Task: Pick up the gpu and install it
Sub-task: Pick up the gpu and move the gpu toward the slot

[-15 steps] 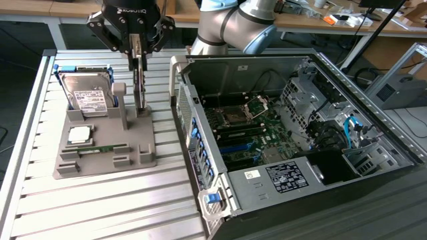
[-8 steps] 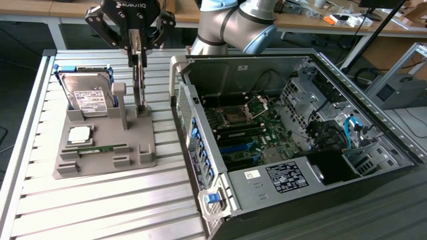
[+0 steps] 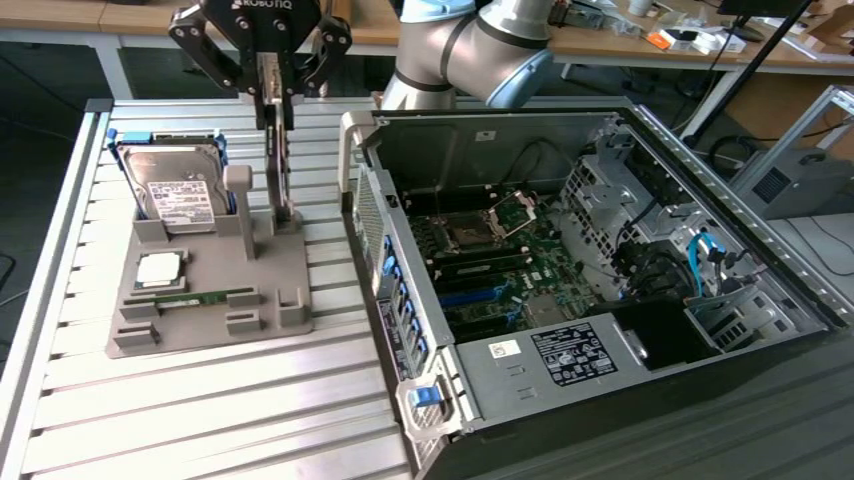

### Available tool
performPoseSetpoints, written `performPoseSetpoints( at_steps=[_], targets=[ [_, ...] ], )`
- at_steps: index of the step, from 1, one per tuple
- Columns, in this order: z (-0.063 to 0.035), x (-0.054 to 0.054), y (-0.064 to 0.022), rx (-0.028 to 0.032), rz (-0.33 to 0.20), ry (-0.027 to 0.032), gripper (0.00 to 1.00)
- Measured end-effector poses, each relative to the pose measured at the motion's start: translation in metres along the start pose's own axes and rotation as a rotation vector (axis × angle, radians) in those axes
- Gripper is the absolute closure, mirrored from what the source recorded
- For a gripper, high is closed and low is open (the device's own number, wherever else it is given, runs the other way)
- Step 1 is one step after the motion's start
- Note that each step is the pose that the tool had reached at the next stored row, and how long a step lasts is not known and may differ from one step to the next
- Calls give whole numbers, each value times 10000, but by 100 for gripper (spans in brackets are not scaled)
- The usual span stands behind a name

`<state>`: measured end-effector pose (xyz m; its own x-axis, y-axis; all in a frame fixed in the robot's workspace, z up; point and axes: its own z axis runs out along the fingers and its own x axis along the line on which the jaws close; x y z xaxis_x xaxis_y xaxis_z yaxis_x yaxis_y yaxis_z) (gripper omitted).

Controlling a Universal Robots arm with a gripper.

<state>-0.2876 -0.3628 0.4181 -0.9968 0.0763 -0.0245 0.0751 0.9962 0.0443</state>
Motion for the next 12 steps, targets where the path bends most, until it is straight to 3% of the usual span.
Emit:
performPoseSetpoints(
  at_steps=[12],
  targets=[
    [-60,-2,2,0,0,1,73]
  ],
)
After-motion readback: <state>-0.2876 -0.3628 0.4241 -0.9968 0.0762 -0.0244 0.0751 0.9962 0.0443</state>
